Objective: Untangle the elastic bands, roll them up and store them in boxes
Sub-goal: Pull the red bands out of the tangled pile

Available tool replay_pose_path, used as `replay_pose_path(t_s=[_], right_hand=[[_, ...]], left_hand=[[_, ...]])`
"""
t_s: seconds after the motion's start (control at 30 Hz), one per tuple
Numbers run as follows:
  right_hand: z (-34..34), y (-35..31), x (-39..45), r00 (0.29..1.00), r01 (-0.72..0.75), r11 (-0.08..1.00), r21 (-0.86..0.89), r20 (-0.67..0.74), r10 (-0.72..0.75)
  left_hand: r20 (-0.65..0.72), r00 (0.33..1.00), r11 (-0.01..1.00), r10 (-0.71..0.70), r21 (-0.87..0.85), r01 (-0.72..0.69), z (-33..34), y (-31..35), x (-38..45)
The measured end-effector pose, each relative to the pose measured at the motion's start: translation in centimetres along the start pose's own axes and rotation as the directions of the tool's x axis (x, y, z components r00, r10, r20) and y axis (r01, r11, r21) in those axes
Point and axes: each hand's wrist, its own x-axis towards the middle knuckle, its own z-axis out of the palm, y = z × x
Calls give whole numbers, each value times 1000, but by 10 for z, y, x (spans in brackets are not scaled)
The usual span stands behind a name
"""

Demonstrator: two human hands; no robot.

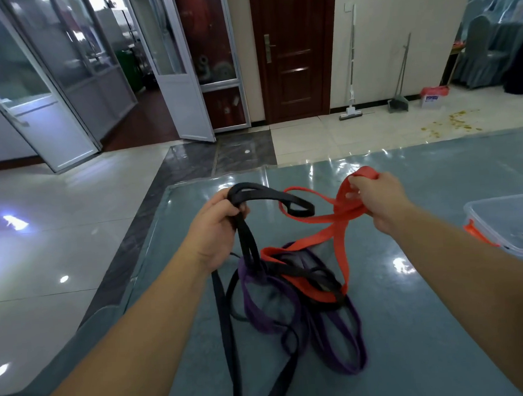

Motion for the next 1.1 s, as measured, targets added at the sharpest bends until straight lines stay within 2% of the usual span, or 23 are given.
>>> replay_pose_path(t_s=[0.07, 0.13, 0.2, 0.27, 0.4, 0.53, 0.63, 0.73, 0.87, 0.97, 1.03, 1.1], right_hand=[[-7, 1, 1, 1000, -12, 998, -61, -17, 11], [-13, 3, 1, 999, -27, 997, -72, -35, 25], [-19, 4, -2, 999, -4, 997, -83, -41, 0], [-23, 0, -3, 996, 54, 996, -77, -65, -59], [-32, -27, -8, 987, 161, 987, -21, 8, -161], [-36, -61, -16, 942, 321, 942, -102, 136, -306], [-34, -83, -25, 897, 416, 900, -132, 222, -382], [-30, -101, -34, 862, 460, 884, -81, 280, -423], [-27, -123, -44, 827, 509, 860, -26, 290, -481], [-34, -137, -48, 805, 542, 840, -26, 304, -510], [-40, -146, -55, 782, 558, 830, -2, 337, -525], [-46, -153, -63, 753, 577, 815, 42, 358, -552]], left_hand=[[-11, 1000, 998, -7, -69, 6, -3, 0, 2], [-57, 998, 1000, -10, -20, 9, -5, 1, 3], [-136, 990, 990, -22, 133, 41, -7, 0, 4], [-224, 974, 940, -27, 326, 101, -13, -6, 3], [-286, 953, 685, -104, 674, 277, -31, -30, -2], [-280, 948, 394, -150, 863, 317, -36, -52, -6], [-254, 951, 308, -177, 903, 298, -33, -59, -7], [-235, 951, 238, -201, 930, 280, -28, -61, -7], [-208, 942, 201, -264, 943, 265, -19, -63, -15], [-219, 918, 223, -332, 927, 302, -10, -66, -21], [-176, 924, 300, -340, 911, 284, 3, -65, -22], [-104, 944, 436, -314, 867, 240, 26, -60, -22]])
